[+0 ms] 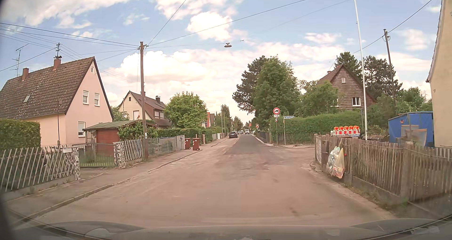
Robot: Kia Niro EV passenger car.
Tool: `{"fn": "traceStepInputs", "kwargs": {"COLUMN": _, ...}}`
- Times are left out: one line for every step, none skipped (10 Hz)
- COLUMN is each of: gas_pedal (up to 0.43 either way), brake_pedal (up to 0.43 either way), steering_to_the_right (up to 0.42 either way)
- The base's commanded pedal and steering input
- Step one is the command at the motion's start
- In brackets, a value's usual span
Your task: Follow the waypoints while adhering to traffic rules and regulations
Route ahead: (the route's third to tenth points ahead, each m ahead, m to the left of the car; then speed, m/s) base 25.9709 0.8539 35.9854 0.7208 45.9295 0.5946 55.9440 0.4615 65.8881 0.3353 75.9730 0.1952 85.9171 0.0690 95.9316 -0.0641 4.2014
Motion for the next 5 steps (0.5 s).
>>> {"fn": "traceStepInputs", "kwargs": {"gas_pedal": 0.000, "brake_pedal": 0.122, "steering_to_the_right": -0.005}}
{"fn": "traceStepInputs", "kwargs": {"gas_pedal": 0.000, "brake_pedal": 0.104, "steering_to_the_right": -0.005}}
{"fn": "traceStepInputs", "kwargs": {"gas_pedal": 0.000, "brake_pedal": 0.104, "steering_to_the_right": -0.006}}
{"fn": "traceStepInputs", "kwargs": {"gas_pedal": 0.000, "brake_pedal": 0.098, "steering_to_the_right": -0.007}}
{"fn": "traceStepInputs", "kwargs": {"gas_pedal": 0.000, "brake_pedal": 0.098, "steering_to_the_right": -0.006}}
